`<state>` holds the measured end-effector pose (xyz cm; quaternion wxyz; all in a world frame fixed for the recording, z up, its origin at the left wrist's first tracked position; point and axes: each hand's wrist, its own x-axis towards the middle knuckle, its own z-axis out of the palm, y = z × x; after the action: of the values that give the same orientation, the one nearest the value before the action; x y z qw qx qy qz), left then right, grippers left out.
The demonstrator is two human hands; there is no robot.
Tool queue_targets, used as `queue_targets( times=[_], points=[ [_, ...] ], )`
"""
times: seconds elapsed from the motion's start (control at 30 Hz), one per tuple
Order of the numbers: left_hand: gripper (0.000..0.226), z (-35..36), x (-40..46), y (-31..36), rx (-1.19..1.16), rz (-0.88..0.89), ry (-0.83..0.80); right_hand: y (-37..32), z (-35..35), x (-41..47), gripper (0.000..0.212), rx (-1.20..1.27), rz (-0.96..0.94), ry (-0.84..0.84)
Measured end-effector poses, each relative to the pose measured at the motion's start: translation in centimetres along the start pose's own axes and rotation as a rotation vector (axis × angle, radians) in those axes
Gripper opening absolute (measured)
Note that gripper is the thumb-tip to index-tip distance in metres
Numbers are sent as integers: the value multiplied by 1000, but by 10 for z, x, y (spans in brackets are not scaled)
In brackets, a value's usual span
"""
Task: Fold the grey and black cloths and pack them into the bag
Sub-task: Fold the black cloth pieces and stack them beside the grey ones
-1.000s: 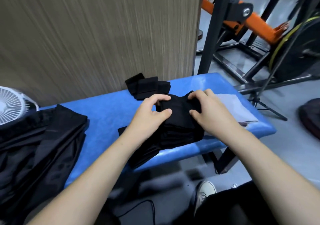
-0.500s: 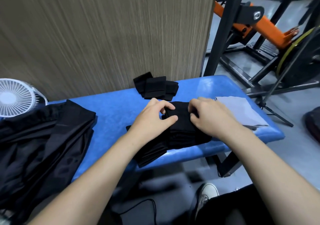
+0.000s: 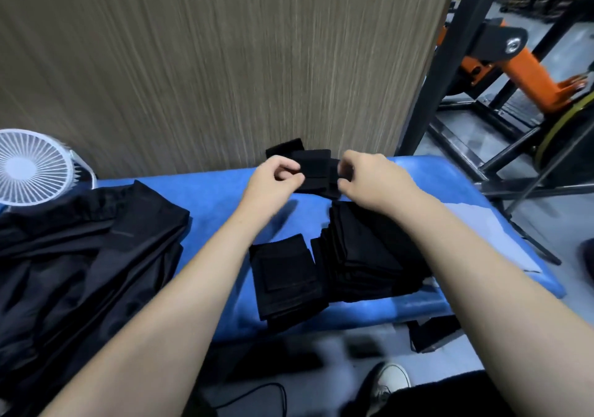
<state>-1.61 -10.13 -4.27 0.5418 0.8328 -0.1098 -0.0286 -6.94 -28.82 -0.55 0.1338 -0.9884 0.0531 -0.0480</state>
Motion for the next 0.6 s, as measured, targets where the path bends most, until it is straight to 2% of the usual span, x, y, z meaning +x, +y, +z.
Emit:
queue_targets(
  times=[0.1, 0.23, 0.37, 0.6],
  points=[
    [25, 6, 21, -20, 111, -120, 70, -10, 15, 37, 34, -62, -67, -50],
    [48, 19, 34, -31, 224, -206, 25, -18, 37, 75, 49, -168, -116, -85],
    [52, 25, 42, -36, 297, -216, 79, -19, 47, 95, 55, -201, -147, -148],
    [50, 27, 46, -35, 263, -235, 52, -27, 43, 99, 52, -256, -157, -121]
  ],
)
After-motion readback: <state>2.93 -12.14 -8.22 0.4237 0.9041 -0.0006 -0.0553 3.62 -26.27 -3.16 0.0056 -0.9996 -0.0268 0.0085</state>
